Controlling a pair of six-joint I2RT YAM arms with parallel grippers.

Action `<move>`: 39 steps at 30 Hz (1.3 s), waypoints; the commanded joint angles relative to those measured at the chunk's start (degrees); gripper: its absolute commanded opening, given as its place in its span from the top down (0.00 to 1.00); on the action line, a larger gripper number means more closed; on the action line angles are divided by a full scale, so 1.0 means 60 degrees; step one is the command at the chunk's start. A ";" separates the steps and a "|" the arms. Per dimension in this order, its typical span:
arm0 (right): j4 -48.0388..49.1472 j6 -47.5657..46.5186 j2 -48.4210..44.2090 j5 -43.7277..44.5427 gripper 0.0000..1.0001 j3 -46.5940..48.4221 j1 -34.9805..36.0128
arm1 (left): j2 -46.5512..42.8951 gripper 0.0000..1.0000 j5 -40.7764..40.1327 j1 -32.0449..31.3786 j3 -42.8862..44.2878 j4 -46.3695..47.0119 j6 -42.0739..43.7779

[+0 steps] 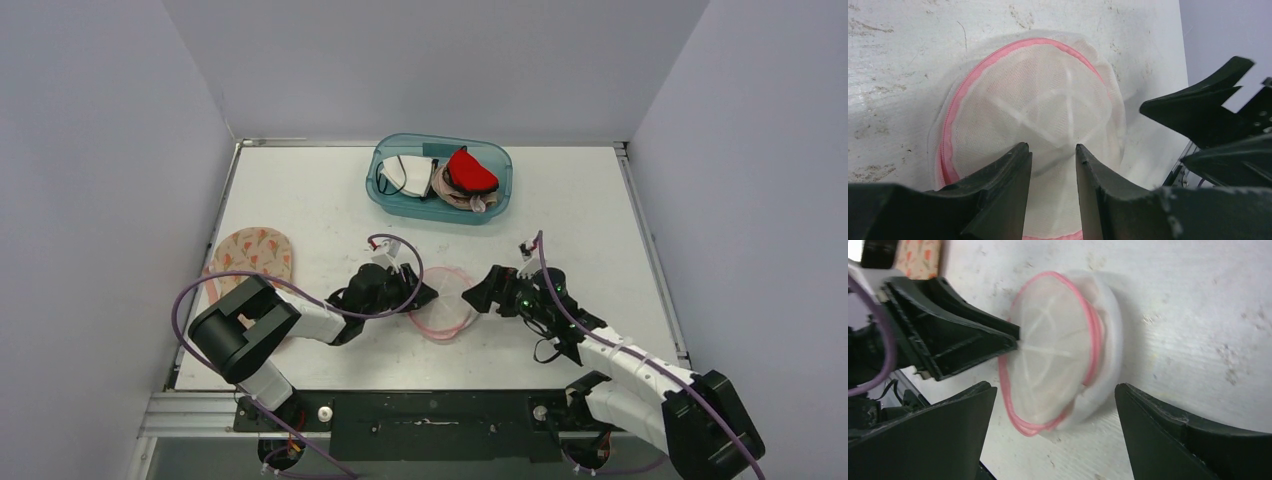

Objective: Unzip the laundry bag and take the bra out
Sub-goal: Move the laundry bag to the center of the board.

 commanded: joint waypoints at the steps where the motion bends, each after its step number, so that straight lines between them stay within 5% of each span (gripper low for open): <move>1: 0.0648 0.0789 0.0569 -0.0444 0.05 -0.0662 -0.0303 | -0.0177 0.64 -0.0203 -0.0043 -0.0126 -0.0087 0.0165; 11: 0.2803 0.2070 0.2391 -0.0908 0.06 -0.0625 0.0085 | -0.0148 0.64 -0.0451 -0.0239 -0.0100 -0.0149 0.0209; 23: 0.3171 0.2300 0.4377 -0.0019 0.52 -0.0054 0.0685 | 0.0024 0.64 -0.0526 -0.0379 0.0021 -0.0177 0.0284; 31: 0.3106 0.2323 0.4315 0.0155 0.94 -0.0184 0.0713 | -0.0411 0.64 -0.0572 -0.0386 -0.0080 -0.0366 0.0250; 39: 0.1521 0.1845 0.2424 0.0552 0.95 -0.0355 0.0407 | -0.2970 0.52 -0.1274 -0.0396 0.0098 -0.2793 0.0320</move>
